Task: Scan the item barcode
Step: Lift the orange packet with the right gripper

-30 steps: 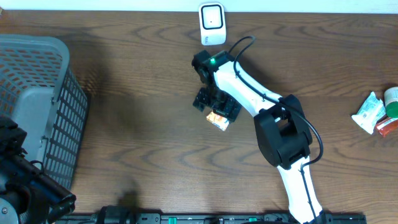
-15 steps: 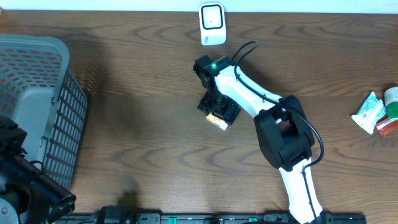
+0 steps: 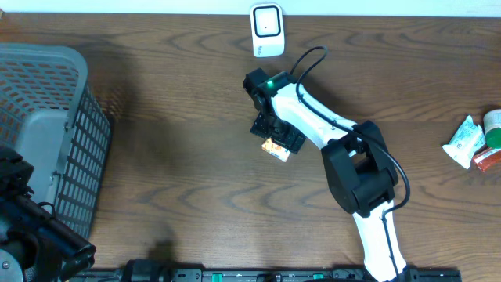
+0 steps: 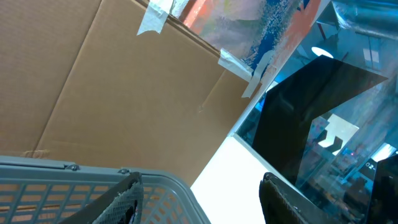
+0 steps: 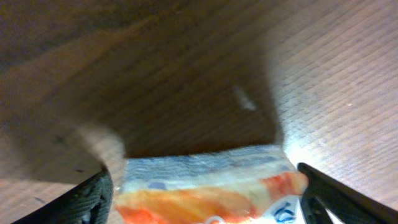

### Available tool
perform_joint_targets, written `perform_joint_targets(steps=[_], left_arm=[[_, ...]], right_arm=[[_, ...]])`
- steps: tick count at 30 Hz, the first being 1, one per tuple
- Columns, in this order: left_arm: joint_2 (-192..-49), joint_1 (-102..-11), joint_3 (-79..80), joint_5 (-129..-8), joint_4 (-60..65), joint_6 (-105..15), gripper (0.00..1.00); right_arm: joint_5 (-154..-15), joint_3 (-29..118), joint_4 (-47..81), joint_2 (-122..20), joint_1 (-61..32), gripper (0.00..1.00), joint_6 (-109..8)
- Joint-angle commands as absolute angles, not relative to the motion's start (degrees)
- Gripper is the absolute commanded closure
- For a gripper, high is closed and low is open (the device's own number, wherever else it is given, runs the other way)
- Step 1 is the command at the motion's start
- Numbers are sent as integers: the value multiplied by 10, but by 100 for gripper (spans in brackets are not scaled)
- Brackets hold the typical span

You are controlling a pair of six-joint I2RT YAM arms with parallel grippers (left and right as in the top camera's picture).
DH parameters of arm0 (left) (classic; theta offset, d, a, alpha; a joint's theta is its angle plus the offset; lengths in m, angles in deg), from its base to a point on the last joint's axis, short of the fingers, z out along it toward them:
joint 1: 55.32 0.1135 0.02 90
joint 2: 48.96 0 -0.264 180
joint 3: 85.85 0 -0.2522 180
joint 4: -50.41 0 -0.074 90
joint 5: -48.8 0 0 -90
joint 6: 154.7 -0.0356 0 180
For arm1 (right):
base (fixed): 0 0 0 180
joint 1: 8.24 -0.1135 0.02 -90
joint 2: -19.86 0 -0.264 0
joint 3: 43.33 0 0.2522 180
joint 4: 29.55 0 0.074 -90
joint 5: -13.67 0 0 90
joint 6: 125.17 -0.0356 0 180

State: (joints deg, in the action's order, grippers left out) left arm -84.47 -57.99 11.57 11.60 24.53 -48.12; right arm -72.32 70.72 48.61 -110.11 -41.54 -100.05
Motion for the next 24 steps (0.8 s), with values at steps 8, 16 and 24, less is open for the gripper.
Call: perform_joint_targets(steps=[8, 16, 24], left_arm=[[-843, -581, 117, 118, 247, -479, 39], [-843, -581, 117, 118, 247, -479, 39], [-843, -581, 117, 118, 247, -479, 39]], right_arm=[[-754, 593, 403, -1110, -417, 21, -1003], [-768, 597, 408, -1109, -414, 32, -971], [-775, 680, 433, -1108, -382, 41, -833]])
